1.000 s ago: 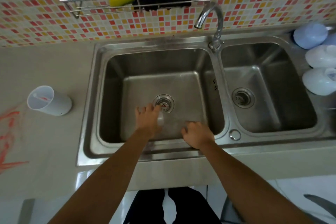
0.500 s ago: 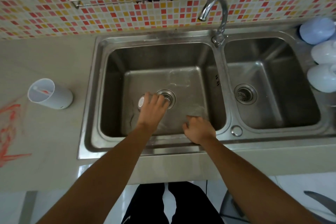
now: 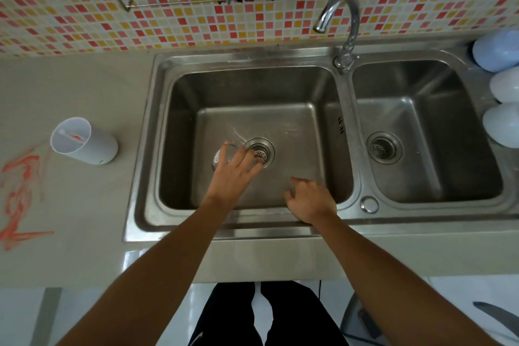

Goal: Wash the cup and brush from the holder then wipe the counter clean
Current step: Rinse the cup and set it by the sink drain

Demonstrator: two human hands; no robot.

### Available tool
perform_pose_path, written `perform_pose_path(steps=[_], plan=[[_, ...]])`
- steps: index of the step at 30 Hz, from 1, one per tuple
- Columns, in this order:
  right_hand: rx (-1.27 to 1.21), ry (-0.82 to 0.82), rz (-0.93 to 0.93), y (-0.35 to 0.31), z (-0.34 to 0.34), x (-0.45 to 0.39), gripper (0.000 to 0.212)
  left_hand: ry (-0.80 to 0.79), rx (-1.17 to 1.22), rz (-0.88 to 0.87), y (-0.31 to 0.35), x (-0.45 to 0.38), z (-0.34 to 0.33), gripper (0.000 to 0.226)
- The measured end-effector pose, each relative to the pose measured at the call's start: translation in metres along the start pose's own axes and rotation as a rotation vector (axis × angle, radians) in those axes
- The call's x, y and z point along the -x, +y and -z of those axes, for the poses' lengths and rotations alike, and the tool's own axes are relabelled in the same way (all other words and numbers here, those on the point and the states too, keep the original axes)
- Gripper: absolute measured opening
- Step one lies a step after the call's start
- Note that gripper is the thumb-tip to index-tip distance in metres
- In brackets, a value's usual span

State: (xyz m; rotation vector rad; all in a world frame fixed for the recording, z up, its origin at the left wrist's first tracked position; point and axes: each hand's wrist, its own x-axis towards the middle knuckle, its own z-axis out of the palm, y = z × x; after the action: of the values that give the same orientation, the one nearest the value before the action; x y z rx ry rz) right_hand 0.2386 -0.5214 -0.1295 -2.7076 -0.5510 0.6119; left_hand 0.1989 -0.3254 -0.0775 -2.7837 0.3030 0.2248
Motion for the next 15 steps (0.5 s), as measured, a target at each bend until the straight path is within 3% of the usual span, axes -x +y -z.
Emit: perform_pose_path(steps=[5,11,15], plan=[[-0.034,-0.029,-0.019,0.0,0.001,0.001,0.03,-0.036,0.116,-0.036,-0.002,0.008,-0.015,0.073],[-0.1,-0.073,-0.034,-0.005,0.008,0.003,0.021,0.08,0.562,0.307,-0.009,0.023,-0.006,0.066],[-0.266,0.009,-0.103,-0.01,0.014,0.006,0.027,0.215,0.819,0.562,-0.025,0.037,-0.009,0.076]])
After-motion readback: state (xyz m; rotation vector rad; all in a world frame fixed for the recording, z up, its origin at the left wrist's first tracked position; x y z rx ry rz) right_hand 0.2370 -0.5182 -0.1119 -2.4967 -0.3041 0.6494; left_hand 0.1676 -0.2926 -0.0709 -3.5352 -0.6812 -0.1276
